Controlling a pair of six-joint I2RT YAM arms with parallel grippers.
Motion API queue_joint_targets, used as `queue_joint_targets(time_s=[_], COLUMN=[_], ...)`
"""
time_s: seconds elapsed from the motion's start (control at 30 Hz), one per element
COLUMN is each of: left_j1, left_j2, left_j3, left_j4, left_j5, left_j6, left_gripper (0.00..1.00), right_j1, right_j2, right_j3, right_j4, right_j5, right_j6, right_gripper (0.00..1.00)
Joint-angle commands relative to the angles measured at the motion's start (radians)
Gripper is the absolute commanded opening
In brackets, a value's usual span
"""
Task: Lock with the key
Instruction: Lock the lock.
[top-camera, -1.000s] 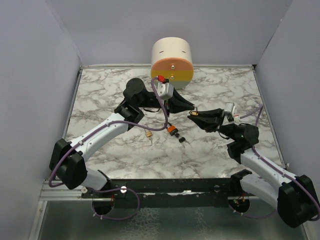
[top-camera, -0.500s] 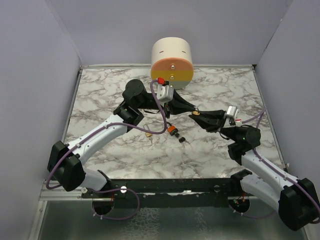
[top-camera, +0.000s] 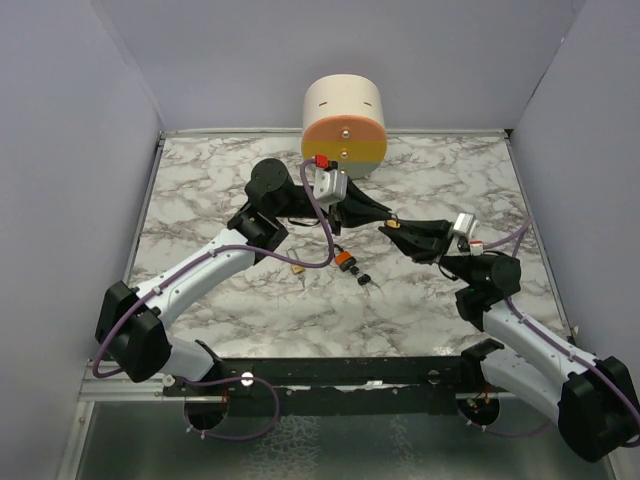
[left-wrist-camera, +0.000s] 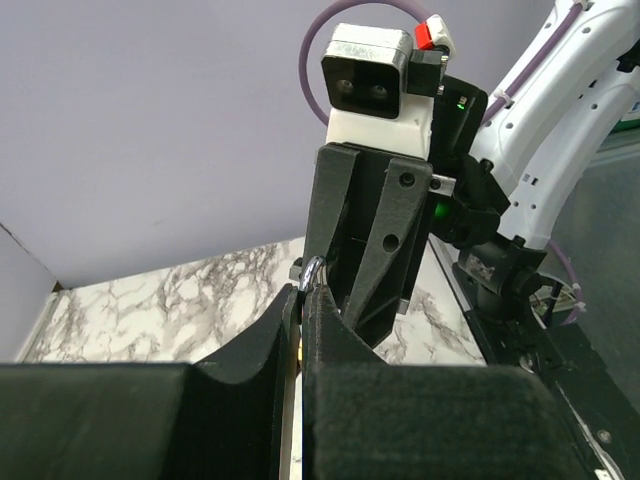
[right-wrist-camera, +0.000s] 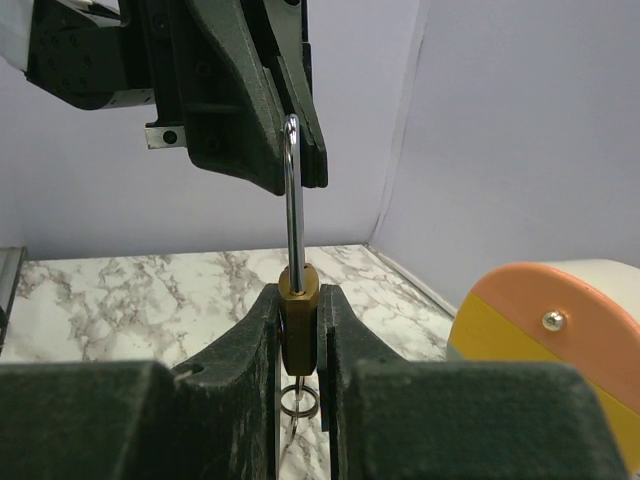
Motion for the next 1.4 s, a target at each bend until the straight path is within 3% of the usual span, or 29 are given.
queue_joint_targets(time_s=[0.0, 0.3, 0.77, 1.37], left_j1=[-0.022, -0.031, -0.034, -0.036], left_j2=[0.046, 0.074, 0.079, 0.179], left_j3=[-0.015, 0.035, 0.021, 0.025], left_j4=[-0.116, -0.268, -0.253, -0.253], left_j5=[0.021, -0.051, -0.028, -0.053], left_j6=[-0.002, 0.076, 0.089, 0.066], left_gripper=[0.0, 0.0, 0.0, 0.0], right_j1=[0.004, 0.004, 0.002, 0.004], right_j2=[-0.011, -0.009, -0.049, -0.055], right_j3=[0.106, 0.162, 0.184, 0.282], right_j4=[0.121, 0.202, 0.417, 0.379], right_j5=[0.113, 0.069, 0.07, 0.102], right_j6=[-0.068, -0.086, 0.02, -0.066], right_gripper=[0.02, 0.02, 0.02, 0.02])
